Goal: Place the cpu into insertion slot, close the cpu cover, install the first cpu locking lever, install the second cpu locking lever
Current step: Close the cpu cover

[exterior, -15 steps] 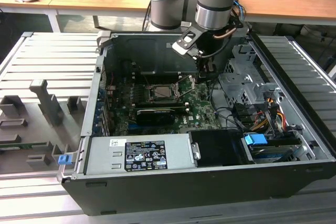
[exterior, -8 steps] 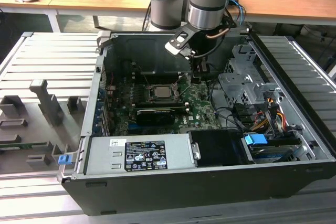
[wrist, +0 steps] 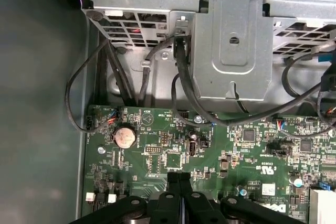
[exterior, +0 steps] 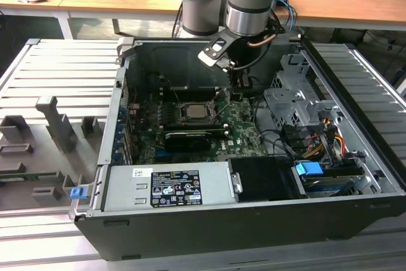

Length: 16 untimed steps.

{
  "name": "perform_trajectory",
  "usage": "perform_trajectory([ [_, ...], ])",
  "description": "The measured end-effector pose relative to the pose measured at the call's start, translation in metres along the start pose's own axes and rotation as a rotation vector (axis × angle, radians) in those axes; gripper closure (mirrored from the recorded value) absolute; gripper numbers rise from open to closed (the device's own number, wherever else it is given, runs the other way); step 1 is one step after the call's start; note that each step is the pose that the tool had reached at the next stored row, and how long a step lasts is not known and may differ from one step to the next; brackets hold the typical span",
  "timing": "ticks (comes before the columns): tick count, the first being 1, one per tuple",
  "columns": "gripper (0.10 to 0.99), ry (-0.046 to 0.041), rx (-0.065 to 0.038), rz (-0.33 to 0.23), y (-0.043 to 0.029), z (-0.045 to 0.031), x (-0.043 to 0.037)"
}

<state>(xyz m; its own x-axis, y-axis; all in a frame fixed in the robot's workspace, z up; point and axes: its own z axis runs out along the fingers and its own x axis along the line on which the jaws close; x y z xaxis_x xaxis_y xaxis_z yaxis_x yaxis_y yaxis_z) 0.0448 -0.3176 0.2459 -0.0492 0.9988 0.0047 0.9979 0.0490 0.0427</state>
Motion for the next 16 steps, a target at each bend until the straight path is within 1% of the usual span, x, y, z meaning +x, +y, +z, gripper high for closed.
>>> perform_trajectory([
  [3, 0.980, 0.0000, 0.000, 0.000, -0.0018, -0.0001, 0.0001],
  [10, 0.980, 0.0001, 0.000, 0.000, -0.0118, -0.0004, 0.0006],
  [12, 0.980, 0.0001, 0.000, 0.000, -0.0157, -0.0005, 0.0010],
  [15, 0.980, 0.0000, 0.000, 0.000, -0.0244, -0.0008, 0.0015],
  [16, 0.980, 0.0000, 0.000, 0.000, -0.0305, -0.0009, 0.0018],
])
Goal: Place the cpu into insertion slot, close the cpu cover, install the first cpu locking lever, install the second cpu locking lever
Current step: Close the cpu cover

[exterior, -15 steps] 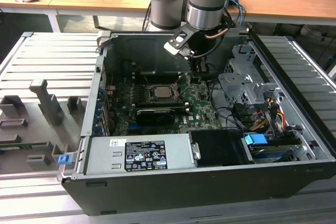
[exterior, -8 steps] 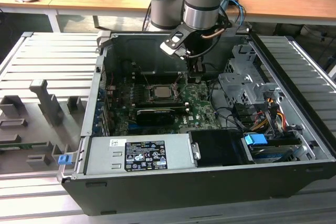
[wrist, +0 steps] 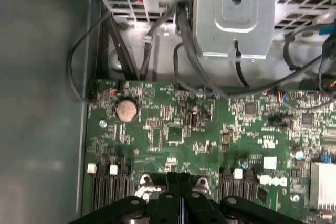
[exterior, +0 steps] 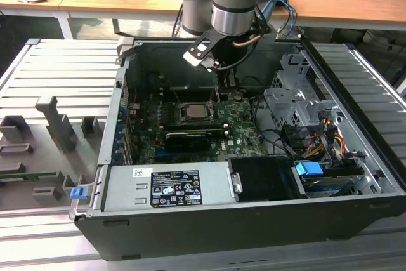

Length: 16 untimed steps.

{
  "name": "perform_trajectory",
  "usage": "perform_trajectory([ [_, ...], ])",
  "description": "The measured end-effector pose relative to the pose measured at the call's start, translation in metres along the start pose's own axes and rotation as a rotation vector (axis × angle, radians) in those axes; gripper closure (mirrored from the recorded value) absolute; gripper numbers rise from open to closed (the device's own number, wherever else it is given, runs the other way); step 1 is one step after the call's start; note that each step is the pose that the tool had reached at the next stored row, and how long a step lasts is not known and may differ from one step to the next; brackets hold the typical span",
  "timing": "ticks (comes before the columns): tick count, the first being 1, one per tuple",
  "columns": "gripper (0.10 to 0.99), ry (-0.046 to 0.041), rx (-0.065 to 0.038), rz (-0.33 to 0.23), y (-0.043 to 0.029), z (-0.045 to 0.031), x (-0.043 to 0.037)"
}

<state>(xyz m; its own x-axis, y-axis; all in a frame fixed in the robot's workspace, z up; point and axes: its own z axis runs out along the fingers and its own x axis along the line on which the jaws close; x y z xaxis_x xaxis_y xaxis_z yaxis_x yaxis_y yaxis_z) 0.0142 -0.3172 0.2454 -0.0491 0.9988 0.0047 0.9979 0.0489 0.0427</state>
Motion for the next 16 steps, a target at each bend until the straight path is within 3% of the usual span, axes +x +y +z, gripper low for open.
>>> perform_trajectory([
  [4, 0.980, -0.0001, 0.000, 0.000, -0.0188, 0.0000, 0.0009],
  [9, 0.980, 0.0000, 0.000, -0.001, -0.0341, 0.0044, 0.0019],
  [16, 0.980, -0.0002, 0.001, -0.004, -0.0385, 0.0111, 0.0020],
])
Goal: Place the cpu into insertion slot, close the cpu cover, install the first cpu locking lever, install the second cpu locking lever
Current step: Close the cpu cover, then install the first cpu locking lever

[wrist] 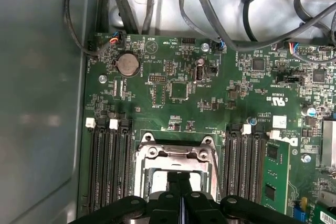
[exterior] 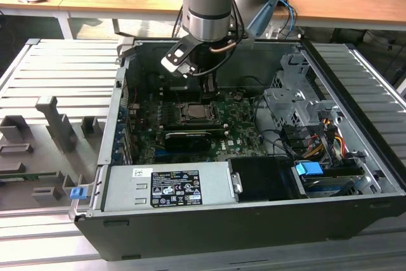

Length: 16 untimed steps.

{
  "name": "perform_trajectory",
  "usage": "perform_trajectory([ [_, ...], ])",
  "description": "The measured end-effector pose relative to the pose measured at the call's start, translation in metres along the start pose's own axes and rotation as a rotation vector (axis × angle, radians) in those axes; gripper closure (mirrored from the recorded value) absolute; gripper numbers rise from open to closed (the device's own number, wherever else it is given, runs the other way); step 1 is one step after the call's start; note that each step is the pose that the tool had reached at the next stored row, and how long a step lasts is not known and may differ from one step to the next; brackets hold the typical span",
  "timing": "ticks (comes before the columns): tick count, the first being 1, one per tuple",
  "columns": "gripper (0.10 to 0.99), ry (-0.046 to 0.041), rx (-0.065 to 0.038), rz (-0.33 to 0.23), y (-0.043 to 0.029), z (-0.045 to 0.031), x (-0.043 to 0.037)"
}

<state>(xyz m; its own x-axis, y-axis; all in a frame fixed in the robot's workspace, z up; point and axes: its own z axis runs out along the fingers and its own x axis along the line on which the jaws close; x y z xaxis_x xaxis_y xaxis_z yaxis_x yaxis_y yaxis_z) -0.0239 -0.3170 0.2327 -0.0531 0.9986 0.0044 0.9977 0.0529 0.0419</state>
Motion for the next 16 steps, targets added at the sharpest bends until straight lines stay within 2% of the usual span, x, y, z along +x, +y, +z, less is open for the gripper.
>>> perform_trajectory([
  [16, 0.980, 0.0003, 0.000, 0.000, -0.0013, 0.0003, 0.0001],
])
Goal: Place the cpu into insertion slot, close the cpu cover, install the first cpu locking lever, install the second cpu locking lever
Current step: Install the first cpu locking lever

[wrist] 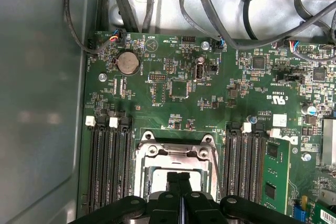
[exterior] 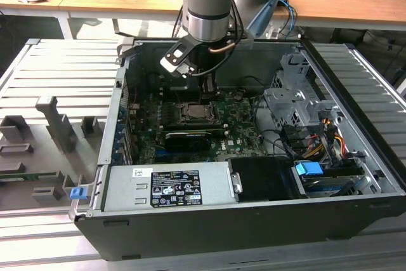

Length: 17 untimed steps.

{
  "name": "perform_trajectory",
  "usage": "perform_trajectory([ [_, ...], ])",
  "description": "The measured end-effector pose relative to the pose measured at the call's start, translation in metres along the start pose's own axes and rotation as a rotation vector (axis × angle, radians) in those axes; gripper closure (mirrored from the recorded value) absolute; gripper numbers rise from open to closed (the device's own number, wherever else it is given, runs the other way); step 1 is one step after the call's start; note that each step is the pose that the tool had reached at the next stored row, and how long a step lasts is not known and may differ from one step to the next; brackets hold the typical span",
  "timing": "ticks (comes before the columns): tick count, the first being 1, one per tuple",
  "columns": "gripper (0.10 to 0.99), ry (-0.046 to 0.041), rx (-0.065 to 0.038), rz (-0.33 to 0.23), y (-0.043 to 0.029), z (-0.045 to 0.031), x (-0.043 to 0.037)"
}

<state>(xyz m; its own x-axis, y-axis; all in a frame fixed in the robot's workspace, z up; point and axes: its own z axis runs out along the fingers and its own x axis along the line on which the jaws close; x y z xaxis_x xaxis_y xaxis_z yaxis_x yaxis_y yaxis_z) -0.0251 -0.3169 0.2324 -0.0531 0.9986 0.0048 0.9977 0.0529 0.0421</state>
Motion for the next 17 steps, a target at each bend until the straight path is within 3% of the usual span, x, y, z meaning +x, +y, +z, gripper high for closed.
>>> perform_trajectory([
  [6, 0.980, -0.0001, 0.000, 0.000, 0.0003, -0.0084, 0.0000],
  [10, 0.980, -0.0001, 0.000, 0.000, 0.0009, -0.0237, 0.0001],
  [12, 0.980, -0.0003, 0.000, 0.000, 0.0011, -0.0280, 0.0001],
  [15, 0.980, -0.0001, 0.000, 0.000, 0.0013, -0.0311, 0.0002],
  [17, 0.980, -0.0004, 0.000, -0.044, 0.0012, -0.0312, 0.0001],
])
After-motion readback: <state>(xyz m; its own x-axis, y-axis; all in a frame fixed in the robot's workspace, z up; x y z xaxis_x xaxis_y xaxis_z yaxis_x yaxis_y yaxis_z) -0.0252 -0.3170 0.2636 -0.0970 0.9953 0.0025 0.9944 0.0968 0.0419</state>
